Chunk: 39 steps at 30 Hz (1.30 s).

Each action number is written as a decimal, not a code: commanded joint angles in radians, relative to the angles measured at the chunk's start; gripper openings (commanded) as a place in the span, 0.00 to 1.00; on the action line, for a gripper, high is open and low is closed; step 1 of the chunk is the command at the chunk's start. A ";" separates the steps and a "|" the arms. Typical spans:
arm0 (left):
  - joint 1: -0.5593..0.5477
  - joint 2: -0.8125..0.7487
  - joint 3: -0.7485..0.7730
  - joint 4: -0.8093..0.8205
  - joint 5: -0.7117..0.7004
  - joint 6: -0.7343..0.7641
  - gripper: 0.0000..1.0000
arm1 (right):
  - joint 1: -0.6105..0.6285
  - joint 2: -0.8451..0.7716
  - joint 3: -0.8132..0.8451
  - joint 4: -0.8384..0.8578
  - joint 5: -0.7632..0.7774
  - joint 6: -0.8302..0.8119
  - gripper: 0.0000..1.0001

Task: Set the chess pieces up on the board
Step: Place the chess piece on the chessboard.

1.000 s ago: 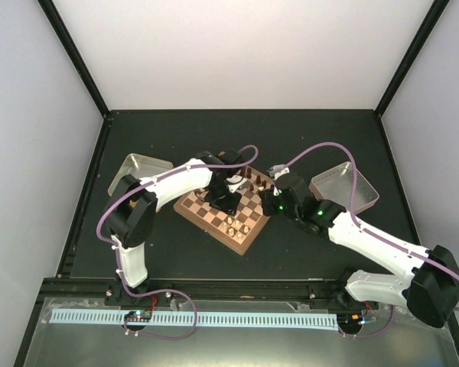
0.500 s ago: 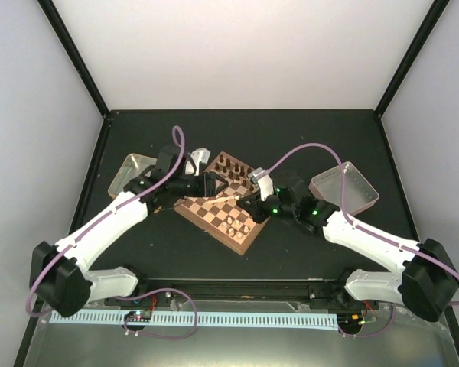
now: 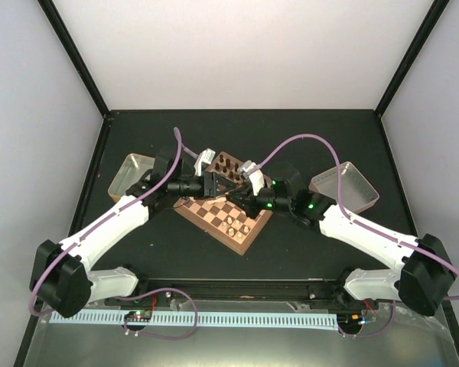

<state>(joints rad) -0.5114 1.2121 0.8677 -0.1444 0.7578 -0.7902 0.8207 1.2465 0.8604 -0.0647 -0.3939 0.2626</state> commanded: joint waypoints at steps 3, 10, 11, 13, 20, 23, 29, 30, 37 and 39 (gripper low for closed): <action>0.008 -0.020 -0.017 0.024 0.062 -0.016 0.35 | 0.006 0.006 0.031 0.013 0.069 0.017 0.09; 0.013 -0.043 -0.043 0.020 0.051 -0.019 0.23 | 0.006 0.010 0.032 0.017 0.138 0.066 0.09; 0.013 -0.044 -0.045 0.020 0.050 -0.018 0.19 | 0.005 0.010 0.031 0.017 0.140 0.071 0.09; 0.014 -0.046 -0.047 0.020 0.048 -0.017 0.12 | 0.005 0.007 0.028 0.020 0.143 0.077 0.09; 0.013 -0.064 -0.049 0.054 0.041 -0.055 0.04 | 0.002 -0.043 -0.006 0.064 0.159 0.204 0.27; 0.013 -0.093 -0.054 0.117 0.028 -0.147 0.04 | -0.002 -0.114 -0.102 0.248 0.129 0.363 0.37; 0.013 -0.139 -0.096 0.319 0.024 -0.422 0.04 | -0.003 -0.171 -0.229 0.589 0.111 0.704 0.50; 0.013 -0.144 -0.104 0.352 0.020 -0.464 0.04 | -0.002 -0.167 -0.239 0.622 0.104 0.755 0.50; 0.013 -0.174 -0.137 0.464 -0.013 -0.628 0.04 | -0.002 -0.100 -0.193 0.657 0.054 0.838 0.42; 0.013 -0.180 -0.149 0.475 -0.019 -0.652 0.04 | 0.000 -0.087 -0.186 0.655 0.050 0.846 0.36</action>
<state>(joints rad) -0.4980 1.0618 0.7357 0.2295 0.7605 -1.3228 0.8223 1.1366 0.6430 0.5148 -0.3225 1.0348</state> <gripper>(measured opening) 0.151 0.401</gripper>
